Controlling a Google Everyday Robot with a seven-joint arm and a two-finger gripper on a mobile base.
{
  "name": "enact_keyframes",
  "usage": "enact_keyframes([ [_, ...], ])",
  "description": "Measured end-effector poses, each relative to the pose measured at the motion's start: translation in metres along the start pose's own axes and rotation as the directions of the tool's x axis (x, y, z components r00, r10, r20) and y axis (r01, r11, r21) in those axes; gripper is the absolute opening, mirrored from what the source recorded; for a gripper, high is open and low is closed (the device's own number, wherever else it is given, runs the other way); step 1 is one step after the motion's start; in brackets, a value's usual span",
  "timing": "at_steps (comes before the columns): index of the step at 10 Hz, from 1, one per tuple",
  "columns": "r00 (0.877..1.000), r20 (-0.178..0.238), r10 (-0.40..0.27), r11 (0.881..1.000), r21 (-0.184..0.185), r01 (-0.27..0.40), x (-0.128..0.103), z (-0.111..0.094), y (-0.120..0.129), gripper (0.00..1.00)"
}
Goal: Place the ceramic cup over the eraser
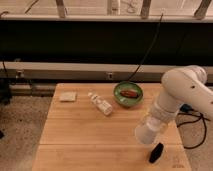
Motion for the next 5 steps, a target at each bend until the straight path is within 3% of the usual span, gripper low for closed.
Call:
enact_keyframes([
  [5, 0.999, -0.017, 0.037, 0.999, -0.029, -0.038, -0.008, -0.022, 0.014, 0.02],
])
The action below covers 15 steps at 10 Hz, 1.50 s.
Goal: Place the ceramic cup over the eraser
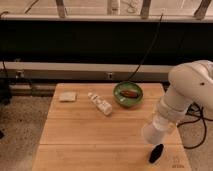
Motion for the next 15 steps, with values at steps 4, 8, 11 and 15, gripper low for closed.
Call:
enact_keyframes([
  [4, 0.999, 0.035, 0.032, 0.999, -0.016, -0.032, -0.011, 0.011, 0.024, 0.02],
  [8, 0.998, 0.058, 0.04, 0.999, -0.009, -0.04, -0.02, 0.024, 0.035, 0.02],
  [11, 0.996, 0.072, 0.054, 0.999, -0.003, -0.054, -0.024, 0.04, 0.043, 0.02],
  [15, 0.996, 0.054, 0.07, 0.997, 0.025, -0.071, -0.025, 0.053, 0.046, 0.02],
])
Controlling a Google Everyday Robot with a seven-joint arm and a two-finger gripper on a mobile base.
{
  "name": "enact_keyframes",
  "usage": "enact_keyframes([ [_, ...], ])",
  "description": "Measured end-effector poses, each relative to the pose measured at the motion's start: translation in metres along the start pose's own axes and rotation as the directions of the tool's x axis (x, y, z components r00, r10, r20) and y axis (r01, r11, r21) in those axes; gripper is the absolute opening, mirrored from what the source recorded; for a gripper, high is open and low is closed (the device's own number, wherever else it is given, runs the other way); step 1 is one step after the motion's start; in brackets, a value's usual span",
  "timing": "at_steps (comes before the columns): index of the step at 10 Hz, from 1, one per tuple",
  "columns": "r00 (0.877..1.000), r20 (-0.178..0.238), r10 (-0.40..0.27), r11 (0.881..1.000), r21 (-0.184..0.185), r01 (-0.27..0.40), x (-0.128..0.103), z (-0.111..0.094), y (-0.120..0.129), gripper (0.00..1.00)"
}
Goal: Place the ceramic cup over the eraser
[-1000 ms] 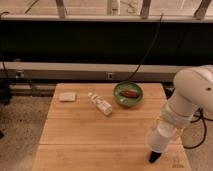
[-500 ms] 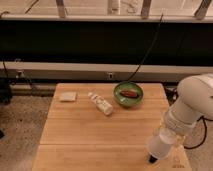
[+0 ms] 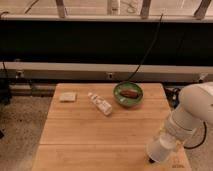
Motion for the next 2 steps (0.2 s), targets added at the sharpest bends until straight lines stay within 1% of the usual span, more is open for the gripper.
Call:
enact_keyframes([
  [2, 1.0, 0.001, -0.003, 1.0, 0.006, 0.003, -0.0006, 0.0109, -0.0005, 0.02],
])
